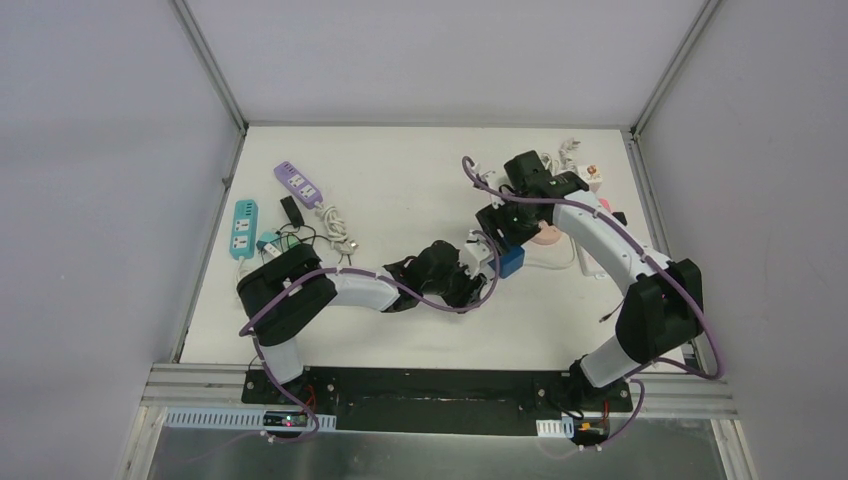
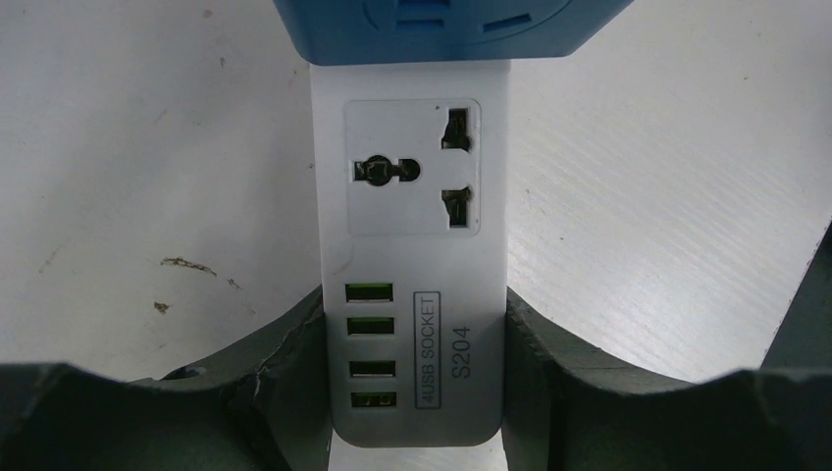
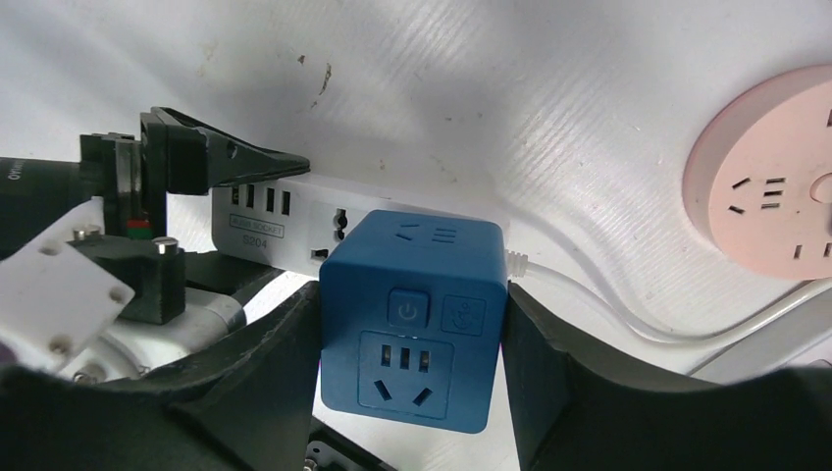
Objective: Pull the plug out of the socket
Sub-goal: Remove the plug from the socket.
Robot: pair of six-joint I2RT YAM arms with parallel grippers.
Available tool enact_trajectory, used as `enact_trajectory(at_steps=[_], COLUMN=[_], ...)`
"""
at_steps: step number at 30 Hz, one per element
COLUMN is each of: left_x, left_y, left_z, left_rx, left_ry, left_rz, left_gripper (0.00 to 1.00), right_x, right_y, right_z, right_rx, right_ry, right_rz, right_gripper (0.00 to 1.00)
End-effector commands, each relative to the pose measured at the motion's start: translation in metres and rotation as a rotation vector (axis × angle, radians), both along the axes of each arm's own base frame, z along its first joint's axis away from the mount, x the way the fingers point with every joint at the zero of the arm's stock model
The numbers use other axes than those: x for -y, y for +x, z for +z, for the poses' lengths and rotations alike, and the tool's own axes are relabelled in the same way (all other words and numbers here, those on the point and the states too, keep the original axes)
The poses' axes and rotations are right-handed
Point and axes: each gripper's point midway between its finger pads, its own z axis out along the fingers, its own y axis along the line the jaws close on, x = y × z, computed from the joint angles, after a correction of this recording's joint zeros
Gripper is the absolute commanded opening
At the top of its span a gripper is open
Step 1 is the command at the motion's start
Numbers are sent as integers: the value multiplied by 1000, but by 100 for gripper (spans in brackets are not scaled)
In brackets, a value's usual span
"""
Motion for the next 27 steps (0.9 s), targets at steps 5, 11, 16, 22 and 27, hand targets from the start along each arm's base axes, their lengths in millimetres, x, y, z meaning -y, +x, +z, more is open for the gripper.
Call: enact_trajectory(at_steps=[5,11,16,22,27], left_x=[-20,-16,-13,-15,-19], left_y=[-11,-12,-14,-15,-15], left_z=[-32,-31,-30,-30,-29], left_rx=[-56,-59,-69,-87,-102], left_ry=[86,79,69,63,55], left_rz=[5,-15,-25,3,30], left_gripper=[0,0,0,0,0], right_x=[-10,19,5,-36,-46], right_y=[-24,-23,-31,-53,-56], right_z=[17,15,21,26,28], right_rx=[-122,-103,-147,-191,-192], right_ry=[196,232,314,299,288], right_rz=[-1,-105,-92,64,104], right_gripper=[0,0,0,0,0])
